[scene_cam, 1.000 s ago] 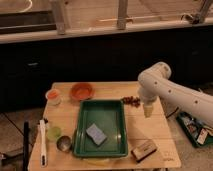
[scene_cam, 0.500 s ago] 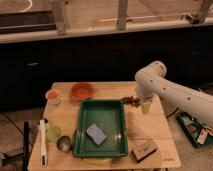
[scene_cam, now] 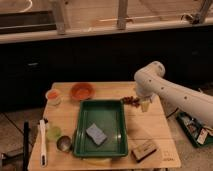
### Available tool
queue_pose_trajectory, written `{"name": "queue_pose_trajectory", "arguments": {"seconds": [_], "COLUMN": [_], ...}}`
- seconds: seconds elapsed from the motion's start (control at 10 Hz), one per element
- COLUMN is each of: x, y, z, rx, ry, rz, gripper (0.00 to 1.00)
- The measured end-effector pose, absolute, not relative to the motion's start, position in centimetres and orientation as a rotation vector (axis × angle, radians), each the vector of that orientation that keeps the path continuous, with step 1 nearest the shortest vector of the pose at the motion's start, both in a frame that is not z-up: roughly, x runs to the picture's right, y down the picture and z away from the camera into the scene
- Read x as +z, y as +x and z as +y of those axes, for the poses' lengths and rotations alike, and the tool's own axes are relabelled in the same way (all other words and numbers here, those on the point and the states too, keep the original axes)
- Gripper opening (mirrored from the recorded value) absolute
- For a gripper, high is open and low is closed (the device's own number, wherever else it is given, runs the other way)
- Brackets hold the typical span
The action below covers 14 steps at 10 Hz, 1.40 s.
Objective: Place grapes in red bowl
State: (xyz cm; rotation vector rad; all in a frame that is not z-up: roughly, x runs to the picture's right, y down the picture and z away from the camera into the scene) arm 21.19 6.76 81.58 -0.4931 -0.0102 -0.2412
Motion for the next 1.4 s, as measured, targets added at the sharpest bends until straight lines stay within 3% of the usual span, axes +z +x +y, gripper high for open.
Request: {"name": "queue_pose_trajectory", "arguments": {"seconds": [1.4], "x": [87.2], "y": [21.0], "z": [6.5], "rx": [-0.295], "ry": [-0.478], "rz": [-0.099], "gripper": [0.8]}}
